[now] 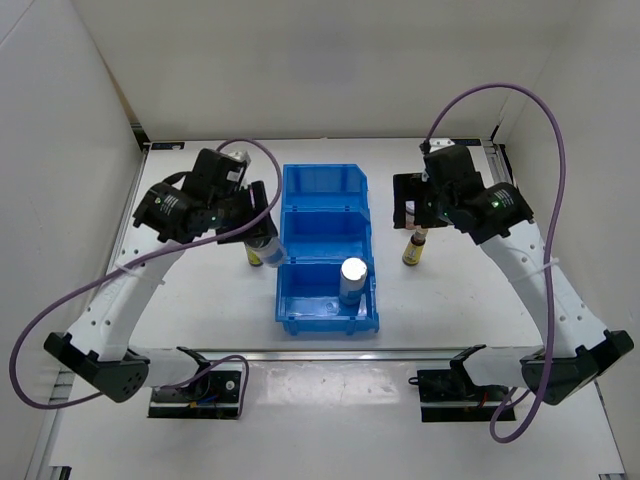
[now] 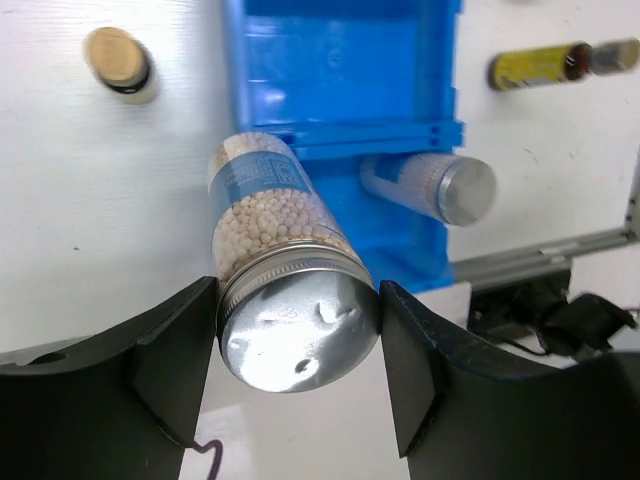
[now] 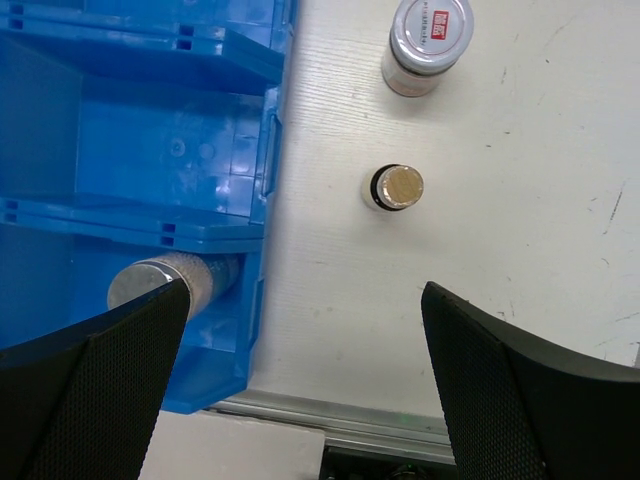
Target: Organize the condiment bottles
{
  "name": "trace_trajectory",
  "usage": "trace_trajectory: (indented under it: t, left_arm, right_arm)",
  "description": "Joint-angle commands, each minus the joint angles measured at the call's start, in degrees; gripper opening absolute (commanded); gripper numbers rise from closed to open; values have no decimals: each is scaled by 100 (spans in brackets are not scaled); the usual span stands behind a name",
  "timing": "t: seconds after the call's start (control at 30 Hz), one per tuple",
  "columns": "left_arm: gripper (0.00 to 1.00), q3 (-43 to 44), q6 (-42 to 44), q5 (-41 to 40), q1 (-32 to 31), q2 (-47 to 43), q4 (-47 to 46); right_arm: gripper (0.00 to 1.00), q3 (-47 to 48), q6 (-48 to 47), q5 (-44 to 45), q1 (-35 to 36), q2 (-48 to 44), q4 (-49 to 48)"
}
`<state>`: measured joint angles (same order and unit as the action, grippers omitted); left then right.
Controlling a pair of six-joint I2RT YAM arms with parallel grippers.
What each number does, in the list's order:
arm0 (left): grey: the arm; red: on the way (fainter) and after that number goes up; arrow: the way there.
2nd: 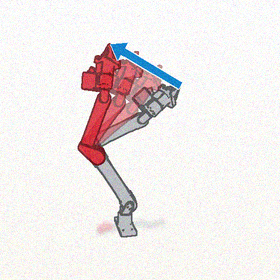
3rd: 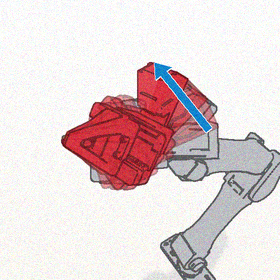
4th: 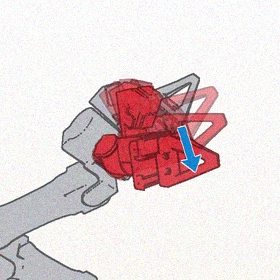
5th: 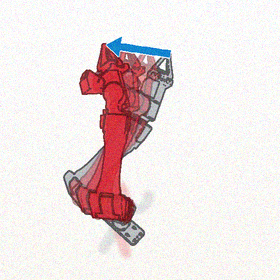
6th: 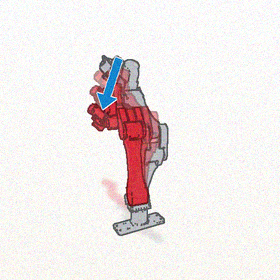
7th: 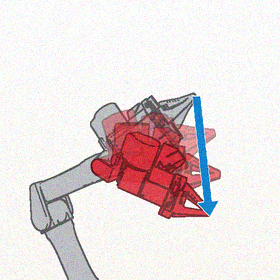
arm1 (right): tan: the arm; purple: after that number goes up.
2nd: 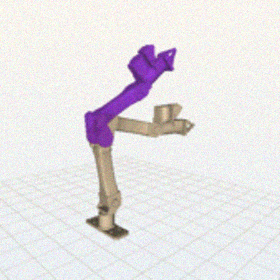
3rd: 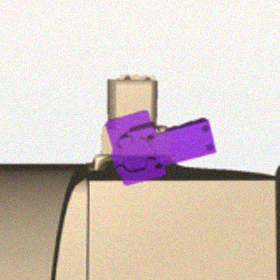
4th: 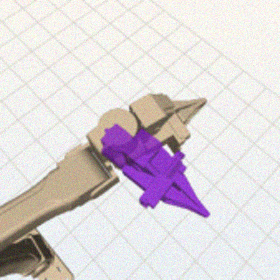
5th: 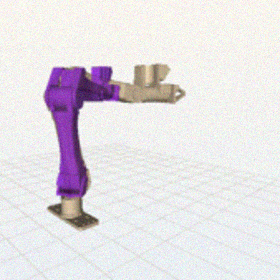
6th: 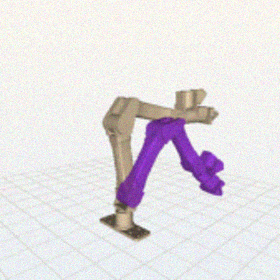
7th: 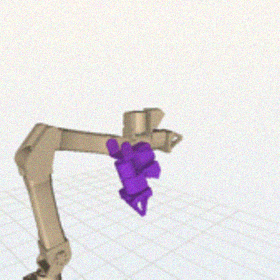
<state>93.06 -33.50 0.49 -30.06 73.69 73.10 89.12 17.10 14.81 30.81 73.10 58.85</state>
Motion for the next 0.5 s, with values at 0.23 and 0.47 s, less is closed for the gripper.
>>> trace_trajectory:
  t: [0.23, 0.47]
  left_arm:
    - [12, 434, -403, -93, -1387, 743, -120]
    - [12, -471, -518, -295, -1652, 945, -849]
  right_arm:
    - [100, -44, -102, 224, -172, -217, 92]
    - [100, -97, -155, 276, -277, -323, 92]
